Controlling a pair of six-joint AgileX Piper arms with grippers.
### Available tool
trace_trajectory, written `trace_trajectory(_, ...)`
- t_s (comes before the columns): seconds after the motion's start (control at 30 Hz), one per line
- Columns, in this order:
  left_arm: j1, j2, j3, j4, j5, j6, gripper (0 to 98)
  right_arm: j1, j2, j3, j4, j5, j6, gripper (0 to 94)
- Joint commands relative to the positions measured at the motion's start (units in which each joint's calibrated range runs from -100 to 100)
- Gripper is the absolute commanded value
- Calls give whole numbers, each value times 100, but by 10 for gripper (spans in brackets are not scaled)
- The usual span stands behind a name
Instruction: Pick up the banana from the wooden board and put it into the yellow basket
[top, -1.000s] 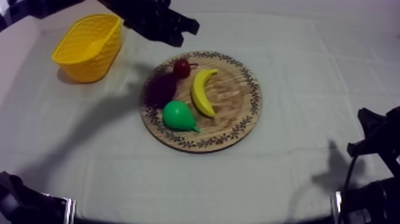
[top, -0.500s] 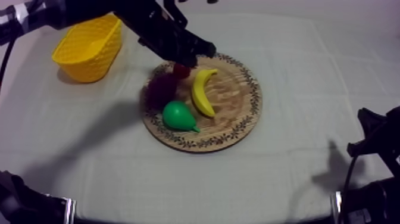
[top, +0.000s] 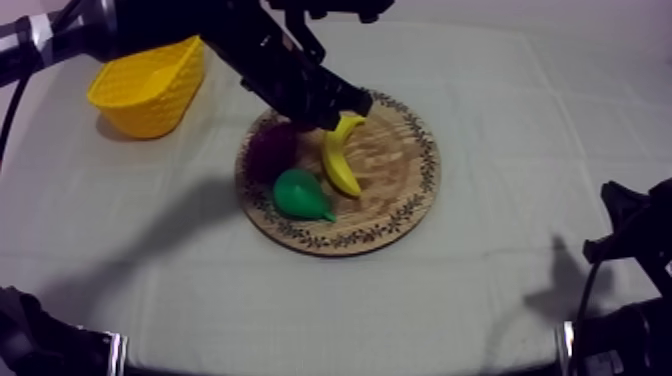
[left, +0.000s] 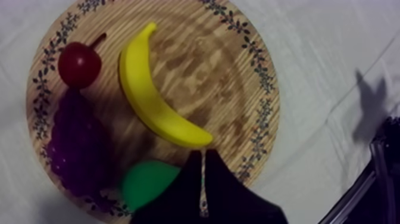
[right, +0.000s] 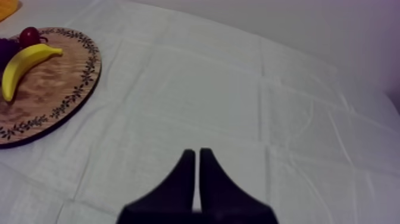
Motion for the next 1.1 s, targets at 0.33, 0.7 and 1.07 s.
trace_trajectory(0.33, -237, -150, 393, 147, -60, -257, 266, -2, 2, -3, 0, -1, 2, 4)
trace_trajectory(0.7, -254, -199, 380, -167, 22, -99, 845, -2, 2, -3, 0, -1, 2, 4)
trace_trajectory(1.07, -214, 85, 173, -176, -37, -81, 868, -2, 2, -3, 0, -1, 2, 4)
